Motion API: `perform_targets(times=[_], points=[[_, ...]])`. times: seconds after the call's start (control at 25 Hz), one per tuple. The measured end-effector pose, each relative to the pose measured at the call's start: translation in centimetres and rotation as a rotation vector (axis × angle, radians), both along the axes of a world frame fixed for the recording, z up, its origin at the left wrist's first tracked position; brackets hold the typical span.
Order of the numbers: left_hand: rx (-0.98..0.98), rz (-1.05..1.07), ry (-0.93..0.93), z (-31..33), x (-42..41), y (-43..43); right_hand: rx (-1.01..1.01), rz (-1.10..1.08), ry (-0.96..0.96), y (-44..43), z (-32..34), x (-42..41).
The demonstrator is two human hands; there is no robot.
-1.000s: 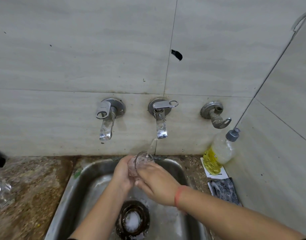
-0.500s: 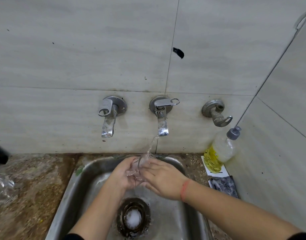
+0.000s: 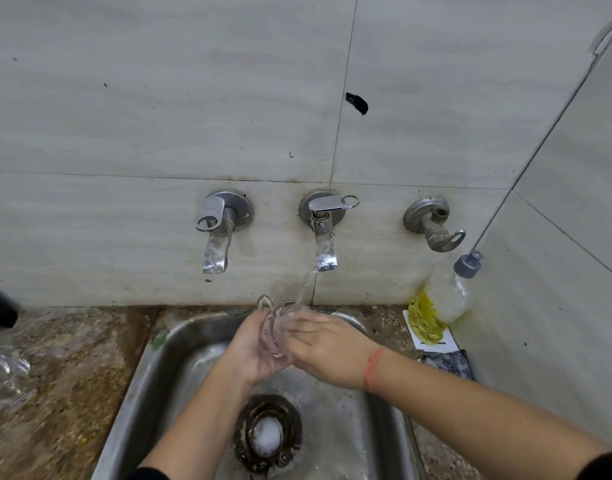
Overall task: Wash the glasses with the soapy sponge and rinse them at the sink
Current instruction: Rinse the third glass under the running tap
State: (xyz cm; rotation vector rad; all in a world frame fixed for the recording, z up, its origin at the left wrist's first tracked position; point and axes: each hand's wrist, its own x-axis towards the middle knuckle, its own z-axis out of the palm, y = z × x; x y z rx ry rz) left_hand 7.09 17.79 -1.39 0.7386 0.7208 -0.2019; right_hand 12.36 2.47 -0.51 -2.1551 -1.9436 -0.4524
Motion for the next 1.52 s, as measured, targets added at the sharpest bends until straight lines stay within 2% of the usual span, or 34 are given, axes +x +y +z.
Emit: perform_targets(times=[0.04,0.08,0.12,0.2,0.24,0.28,0.4,0.44,0.48,0.56,0.64,0.68,0.72,0.76,0.84,0.92,0.96,1.04,1.12,1.16,1.2,1.24,1.36,1.4,1.44,1.52], points=[[-0.027,-0.002,-0.011,0.1,0.0,0.1,0.019,0.013,-0.038,-0.3,0.0,0.5],[-0.056,0.037,-0.052,0.1,0.1,0.0,0.026,-0.029,0.004,0.0,-0.1,0.4],[-0.062,0.080,-0.108,0.2,0.2,-0.4,0.021,-0.129,0.118,0.6,0.3,-0.3],[-0.041,0.138,-0.169,0.0,0.5,-1.0,0.076,-0.355,0.482,2.0,1.6,-2.2],[0.006,0.134,-0.179,0.0,0.5,-1.1,0.085,-0.388,0.597,2.3,1.9,-2.6],[0.047,0.100,-0.190,0.0,0.3,-1.0,0.073,-0.340,0.573,2.0,2.2,-2.7],[0.055,-0.087,-0.185,0.7,-0.2,0.0,0.025,-0.022,0.018,-0.1,1.8,-0.9],[0.022,-0.103,-0.177,1.1,-0.4,0.0,0.024,0.015,-0.059,-0.5,1.6,0.3],[-0.019,-0.070,-0.180,1.2,-0.3,-0.1,0.019,-0.013,-0.044,-0.6,1.9,0.7],[-0.118,0.058,-0.206,1.7,-0.1,-0.8,0.010,-0.238,0.155,0.4,2.6,-0.5],[-0.147,0.154,-0.206,1.4,0.3,-1.5,0.118,-0.457,0.505,1.8,3.5,-1.8],[-0.123,0.163,-0.187,1.0,0.3,-1.7,0.142,-0.507,0.658,2.0,3.7,-2.2],[-0.091,0.146,-0.167,0.8,0.2,-1.7,0.129,-0.499,0.719,2.0,4.2,-2.6],[-0.068,0.114,-0.145,0.9,0.1,-1.5,0.085,-0.436,0.640,1.6,4.5,-2.9],[-0.082,0.051,-0.112,1.1,0.2,-0.9,-0.030,-0.224,0.182,0.7,3.8,-2.6],[-0.129,0.001,-0.062,1.4,0.2,-0.6,-0.050,-0.104,-0.036,0.0,3.1,-0.8],[-0.141,-0.013,-0.048,1.4,0.2,-0.7,-0.019,-0.093,-0.039,0.0,2.9,-0.1],[-0.119,0.007,-0.054,1.4,-0.2,-1.0,0.005,-0.274,0.102,0.8,3.2,-0.3],[-0.120,0.078,-0.100,0.9,-0.4,-1.3,0.073,-0.518,0.446,2.3,3.1,-1.5],[-0.125,0.133,-0.122,0.7,-0.2,-1.5,0.085,-0.581,0.617,2.8,2.8,-2.1],[-0.121,0.172,-0.127,0.4,0.0,-1.5,0.080,-0.560,0.697,2.9,2.7,-3.0],[-0.112,0.170,-0.134,0.2,0.1,-1.2,0.056,-0.455,0.651,2.6,2.7,-3.7],[-0.122,0.050,-0.142,0.2,-0.2,-0.1,-0.021,-0.089,0.065,0.2,1.8,-1.8],[-0.141,0.020,-0.145,0.3,-0.4,0.2,0.000,-0.048,-0.035,-0.3,1.5,-0.7],[-0.151,0.026,-0.155,0.7,-0.5,-0.1,0.043,-0.055,-0.037,-0.4,1.3,-0.2],[-0.148,0.136,-0.196,0.8,-0.3,-0.8,0.122,-0.216,0.146,0.6,1.7,-1.4]])
